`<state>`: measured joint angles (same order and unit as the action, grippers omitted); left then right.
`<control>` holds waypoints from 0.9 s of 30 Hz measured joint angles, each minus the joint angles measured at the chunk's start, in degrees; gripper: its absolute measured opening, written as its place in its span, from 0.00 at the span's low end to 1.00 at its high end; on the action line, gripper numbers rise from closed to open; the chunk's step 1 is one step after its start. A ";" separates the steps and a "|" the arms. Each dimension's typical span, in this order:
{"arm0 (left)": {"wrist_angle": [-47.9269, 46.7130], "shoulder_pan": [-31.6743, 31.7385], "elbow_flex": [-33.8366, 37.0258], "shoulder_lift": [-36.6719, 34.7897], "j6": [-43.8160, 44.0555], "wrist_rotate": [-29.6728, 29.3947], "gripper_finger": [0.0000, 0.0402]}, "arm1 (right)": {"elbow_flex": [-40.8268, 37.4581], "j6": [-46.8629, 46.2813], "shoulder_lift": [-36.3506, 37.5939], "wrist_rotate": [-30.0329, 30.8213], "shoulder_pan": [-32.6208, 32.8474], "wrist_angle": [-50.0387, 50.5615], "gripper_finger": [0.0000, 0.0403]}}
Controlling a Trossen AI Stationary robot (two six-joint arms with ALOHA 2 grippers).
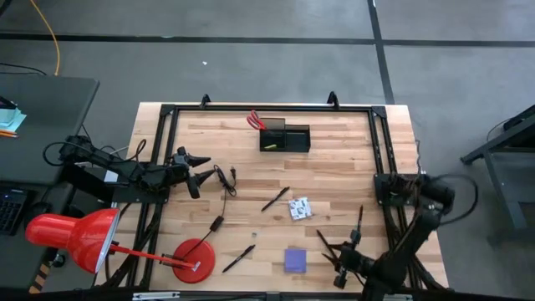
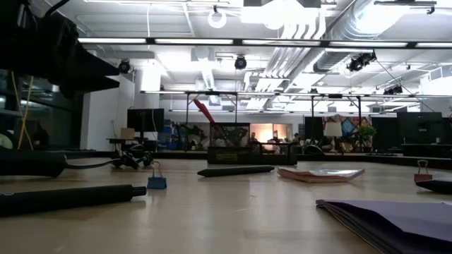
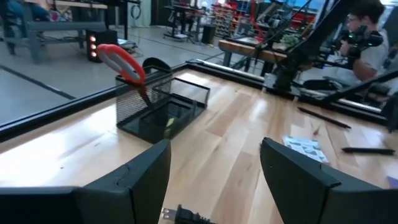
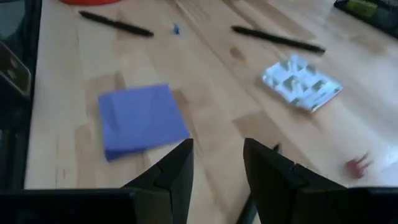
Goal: Pick and place office supplies into organizer
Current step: Put the bottom right black pen into the mesh desk organizer
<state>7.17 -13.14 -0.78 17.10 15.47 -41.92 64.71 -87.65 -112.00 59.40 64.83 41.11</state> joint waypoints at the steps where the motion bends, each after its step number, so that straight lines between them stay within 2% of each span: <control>1: -0.01 -0.01 0.00 0.00 -0.20 0.40 0.58 | 0.00 -1.80 -1.40 0.08 0.41 -0.14 0.33; 6: -0.03 0.01 0.00 0.02 -0.33 0.92 0.58 | 0.89 -7.30 -6.63 3.16 2.62 -0.82 0.33; 11: -0.04 0.00 0.00 0.02 -0.40 0.95 0.58 | 5.49 -6.91 -9.35 7.27 3.55 0.77 0.33; 16: -0.05 0.01 0.00 0.00 -0.40 0.95 0.58 | 10.59 -9.37 -13.16 8.63 2.93 8.33 0.31; 18: -0.05 0.01 0.00 0.01 -0.40 0.95 0.58 | 12.80 -13.20 -14.92 7.54 2.61 12.63 0.29; 22: -0.05 0.01 0.00 0.01 -0.40 0.95 0.58 | 16.76 -22.63 -18.16 1.33 2.83 24.13 0.27; 27: -0.08 0.00 0.00 0.00 -0.40 0.95 0.58 | 20.82 -34.82 -18.93 -3.54 4.74 36.44 0.26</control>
<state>7.09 -13.13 -0.78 17.10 15.07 -40.97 85.52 -122.47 -130.93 55.87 69.57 77.55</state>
